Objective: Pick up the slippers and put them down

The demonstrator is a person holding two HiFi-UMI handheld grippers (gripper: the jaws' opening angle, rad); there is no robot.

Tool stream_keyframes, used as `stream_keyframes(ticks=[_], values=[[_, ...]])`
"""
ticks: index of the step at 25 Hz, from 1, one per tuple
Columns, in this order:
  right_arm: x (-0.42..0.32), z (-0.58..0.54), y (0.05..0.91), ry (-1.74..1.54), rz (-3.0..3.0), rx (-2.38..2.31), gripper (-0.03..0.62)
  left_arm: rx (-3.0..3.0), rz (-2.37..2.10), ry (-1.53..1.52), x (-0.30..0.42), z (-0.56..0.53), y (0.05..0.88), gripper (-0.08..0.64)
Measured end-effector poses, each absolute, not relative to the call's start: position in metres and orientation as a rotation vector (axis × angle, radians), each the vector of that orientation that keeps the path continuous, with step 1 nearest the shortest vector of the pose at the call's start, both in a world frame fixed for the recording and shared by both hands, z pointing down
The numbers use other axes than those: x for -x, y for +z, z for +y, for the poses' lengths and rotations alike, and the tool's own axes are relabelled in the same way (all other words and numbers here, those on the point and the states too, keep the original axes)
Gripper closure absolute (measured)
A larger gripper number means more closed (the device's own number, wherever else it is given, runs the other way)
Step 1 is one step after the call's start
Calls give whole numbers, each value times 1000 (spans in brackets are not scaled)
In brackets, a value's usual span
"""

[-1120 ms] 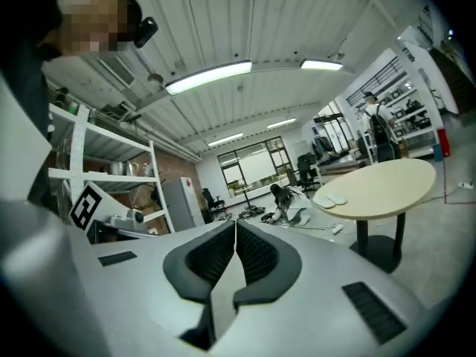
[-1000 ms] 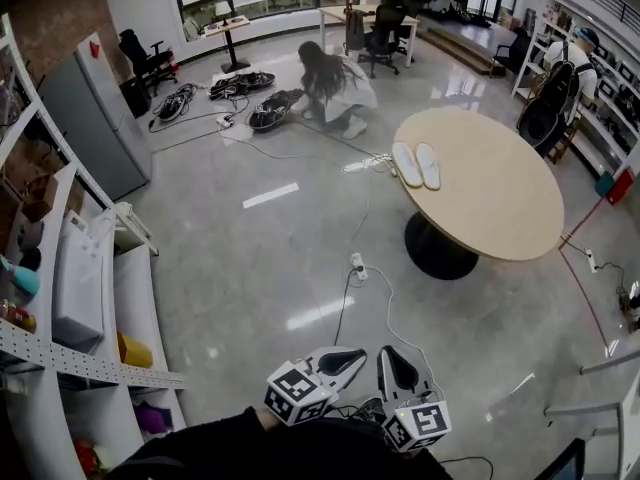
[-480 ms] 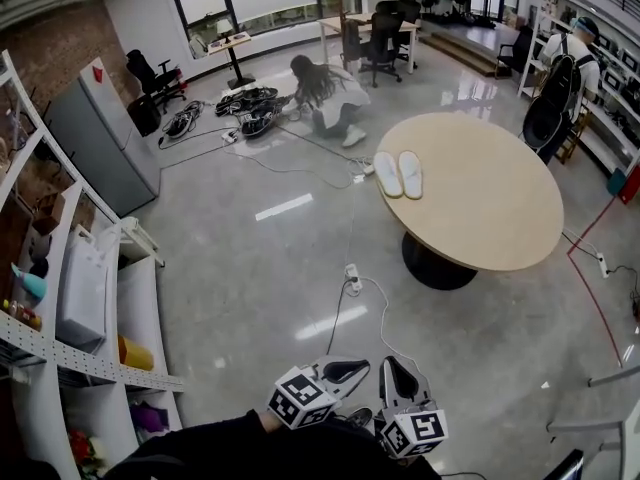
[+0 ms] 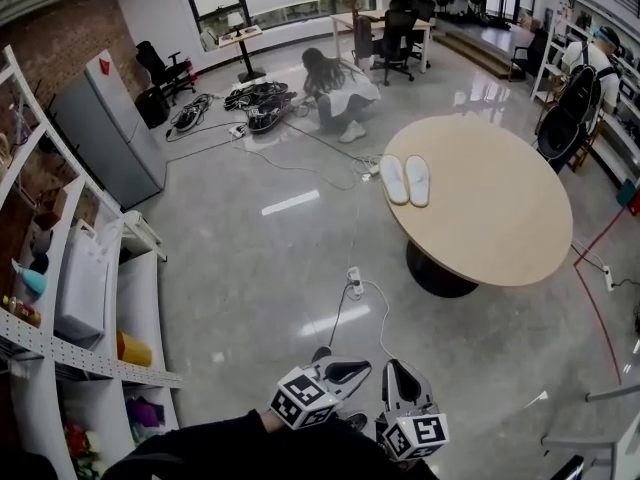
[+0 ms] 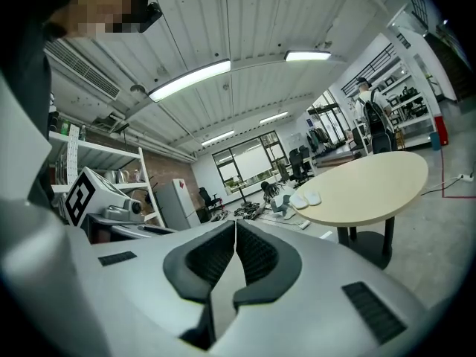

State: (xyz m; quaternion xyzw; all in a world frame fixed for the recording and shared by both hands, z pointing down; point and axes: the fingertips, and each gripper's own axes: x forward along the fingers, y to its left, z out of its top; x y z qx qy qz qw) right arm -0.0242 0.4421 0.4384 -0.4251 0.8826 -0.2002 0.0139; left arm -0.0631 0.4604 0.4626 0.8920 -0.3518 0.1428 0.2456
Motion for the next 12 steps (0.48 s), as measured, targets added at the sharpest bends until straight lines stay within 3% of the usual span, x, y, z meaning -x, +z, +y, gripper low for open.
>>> stream_keyframes(ticks=[7, 12], values=[[10, 379, 437, -565, 2711, 1513, 575, -2506, -828, 339, 51, 395, 464, 535], [33, 321, 430, -528, 2703, 1638, 575, -2509, -783, 242, 85, 327, 456, 535]])
